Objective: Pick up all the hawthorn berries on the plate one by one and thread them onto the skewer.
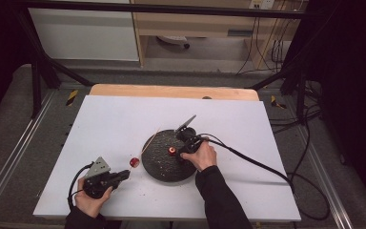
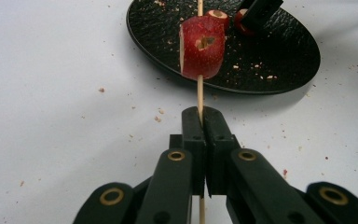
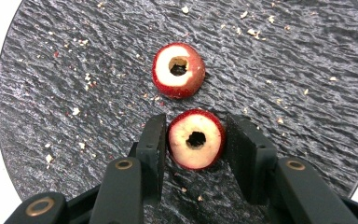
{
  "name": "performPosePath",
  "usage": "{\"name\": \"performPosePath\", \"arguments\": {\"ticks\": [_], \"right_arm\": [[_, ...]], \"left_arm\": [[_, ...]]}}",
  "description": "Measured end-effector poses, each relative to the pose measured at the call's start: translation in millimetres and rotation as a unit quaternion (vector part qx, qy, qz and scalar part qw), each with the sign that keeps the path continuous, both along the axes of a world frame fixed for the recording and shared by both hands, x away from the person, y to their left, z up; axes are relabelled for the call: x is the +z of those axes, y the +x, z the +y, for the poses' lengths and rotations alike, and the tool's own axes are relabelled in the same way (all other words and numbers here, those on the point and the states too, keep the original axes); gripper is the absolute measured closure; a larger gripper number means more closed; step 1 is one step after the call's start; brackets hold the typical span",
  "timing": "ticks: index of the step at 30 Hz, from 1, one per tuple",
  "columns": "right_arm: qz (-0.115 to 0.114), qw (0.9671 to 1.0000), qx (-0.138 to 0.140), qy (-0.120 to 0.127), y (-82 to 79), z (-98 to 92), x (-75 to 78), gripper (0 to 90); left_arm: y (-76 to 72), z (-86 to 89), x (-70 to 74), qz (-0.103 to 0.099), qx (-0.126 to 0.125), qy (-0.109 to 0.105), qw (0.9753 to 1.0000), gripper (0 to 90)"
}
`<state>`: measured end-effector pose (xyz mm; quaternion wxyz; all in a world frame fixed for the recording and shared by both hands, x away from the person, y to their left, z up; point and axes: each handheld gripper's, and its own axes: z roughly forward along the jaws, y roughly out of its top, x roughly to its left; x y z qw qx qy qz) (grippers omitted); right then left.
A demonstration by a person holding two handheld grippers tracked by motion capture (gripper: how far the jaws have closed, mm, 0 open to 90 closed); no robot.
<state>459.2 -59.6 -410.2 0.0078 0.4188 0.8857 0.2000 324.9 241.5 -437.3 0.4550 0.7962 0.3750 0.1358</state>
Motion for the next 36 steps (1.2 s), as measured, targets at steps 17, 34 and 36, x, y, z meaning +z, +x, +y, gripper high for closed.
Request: {"name": "performPosePath", "arguments": {"ticks": [17, 34, 36], "right_arm": [[0.003, 0.9998, -0.016, 0.011, -2.7, -4.4, 11.7, 60.4], [-0.028, 0.9978, -0.022, 0.055, -14.4, -16.4, 36.0, 60.6], [-0.032, 0.9973, -0.024, 0.061, -16.3, -16.6, 38.0, 60.6]], "left_arm": [[-0.4, -0.6, 0.2, -0.001, 0.0, 0.001, 1.0, 88.5], [-1.4, -1.1, 1.0, -0.004, 0.0, -0.001, 1.0, 88.5], [-1.7, -1.2, 1.2, -0.004, 0.0, -0.003, 1.0, 88.5]]}}
